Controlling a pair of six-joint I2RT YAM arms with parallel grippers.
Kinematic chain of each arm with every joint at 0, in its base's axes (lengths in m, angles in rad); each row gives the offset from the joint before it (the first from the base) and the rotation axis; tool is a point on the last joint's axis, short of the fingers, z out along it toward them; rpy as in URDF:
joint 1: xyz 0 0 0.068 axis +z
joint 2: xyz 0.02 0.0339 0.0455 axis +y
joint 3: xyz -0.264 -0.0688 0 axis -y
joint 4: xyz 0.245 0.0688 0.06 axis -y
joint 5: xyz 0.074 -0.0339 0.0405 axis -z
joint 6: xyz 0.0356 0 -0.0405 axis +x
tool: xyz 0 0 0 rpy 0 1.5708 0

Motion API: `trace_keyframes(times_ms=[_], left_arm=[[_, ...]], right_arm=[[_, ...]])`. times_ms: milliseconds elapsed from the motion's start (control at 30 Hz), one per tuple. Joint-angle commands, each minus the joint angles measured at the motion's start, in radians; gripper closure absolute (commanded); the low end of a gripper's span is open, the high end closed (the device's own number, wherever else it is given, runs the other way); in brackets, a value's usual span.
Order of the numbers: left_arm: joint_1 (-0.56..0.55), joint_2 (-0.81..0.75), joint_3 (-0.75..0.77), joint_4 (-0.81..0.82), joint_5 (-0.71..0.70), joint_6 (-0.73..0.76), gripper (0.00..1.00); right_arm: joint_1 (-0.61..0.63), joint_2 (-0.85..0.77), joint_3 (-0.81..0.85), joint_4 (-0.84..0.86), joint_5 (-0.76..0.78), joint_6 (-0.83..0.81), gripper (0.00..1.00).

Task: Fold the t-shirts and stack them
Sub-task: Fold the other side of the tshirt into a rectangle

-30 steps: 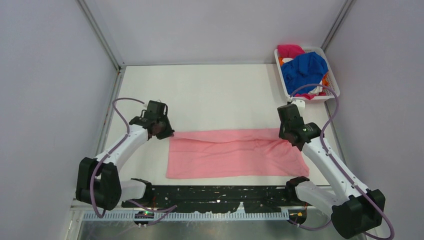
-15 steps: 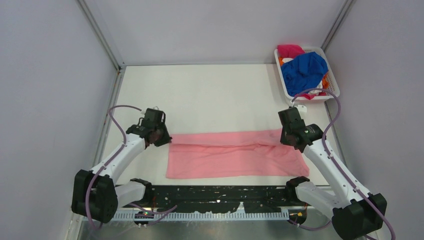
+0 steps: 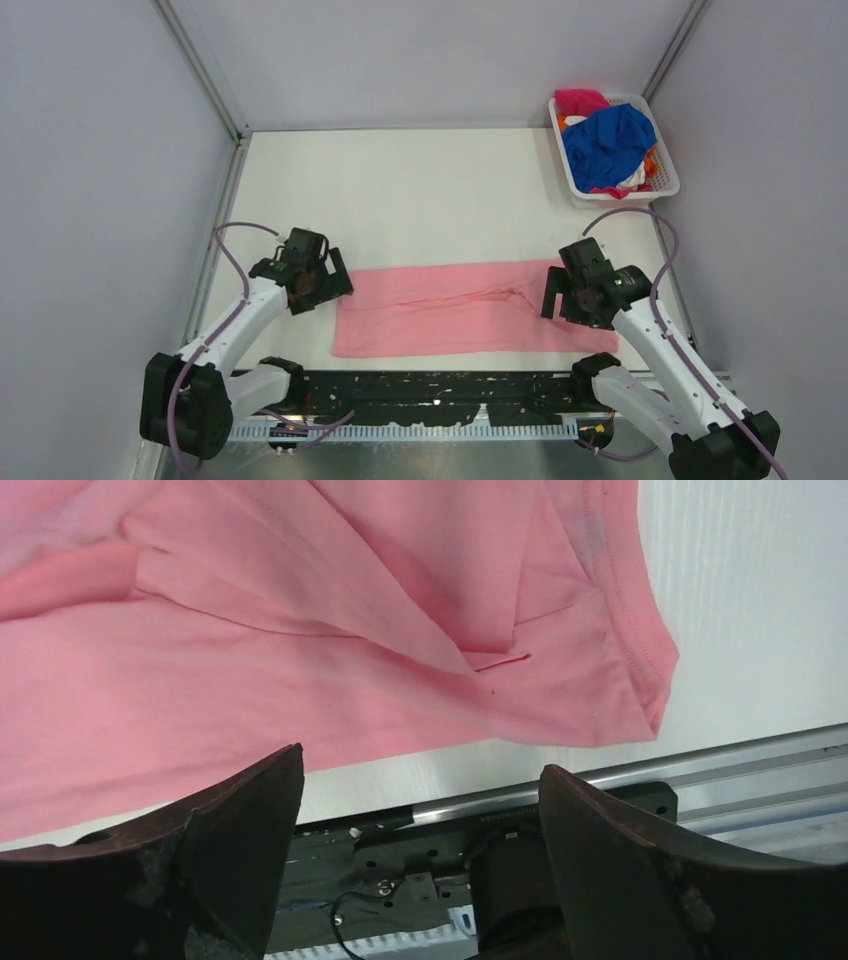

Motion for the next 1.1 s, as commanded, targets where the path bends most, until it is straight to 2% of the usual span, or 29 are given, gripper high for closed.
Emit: trace_keyframes(times_ms=[0, 133, 267, 300, 400, 533, 700, 900, 1067], left_arm=[[0.002, -0.083, 0.068, -0.031, 0.008, 0.014, 0.00], [-0.003, -0.065, 0.099, 0.087, 0.177, 0.046, 0.00], [-0.016, 0.042, 0.102, 0.199, 0.364, 0.046, 0.00], [-0.017, 0.069, 0.104, 0.208, 0.374, 0.046, 0.00], [-0.017, 0.140, 0.097, 0.228, 0.374, 0.044, 0.00], [-0.017, 0.204, 0.075, 0.264, 0.387, 0.039, 0.00], [-0.017, 0.261, 0.066, 0.290, 0.393, 0.037, 0.00], [-0.017, 0.301, 0.070, 0.293, 0.393, 0.036, 0.00], [-0.017, 0.291, 0.066, 0.291, 0.379, 0.033, 0.01]], right_arm=[[0.006, -0.090, 0.044, 0.085, -0.016, -0.008, 0.02], [0.002, -0.069, -0.003, 0.381, -0.086, -0.043, 0.05], [-0.046, 0.106, -0.012, 0.613, -0.177, -0.060, 0.05], [-0.076, 0.169, -0.012, 0.642, -0.246, -0.062, 0.05], [-0.112, 0.281, -0.008, 0.735, -0.308, -0.079, 0.05], [-0.119, 0.407, -0.015, 0.767, -0.297, -0.098, 0.05], [-0.122, 0.441, -0.059, 0.778, -0.293, -0.104, 0.05], [-0.121, 0.407, -0.111, 0.727, -0.363, -0.114, 0.05], [-0.118, 0.275, -0.144, 0.665, -0.468, -0.114, 0.05]])
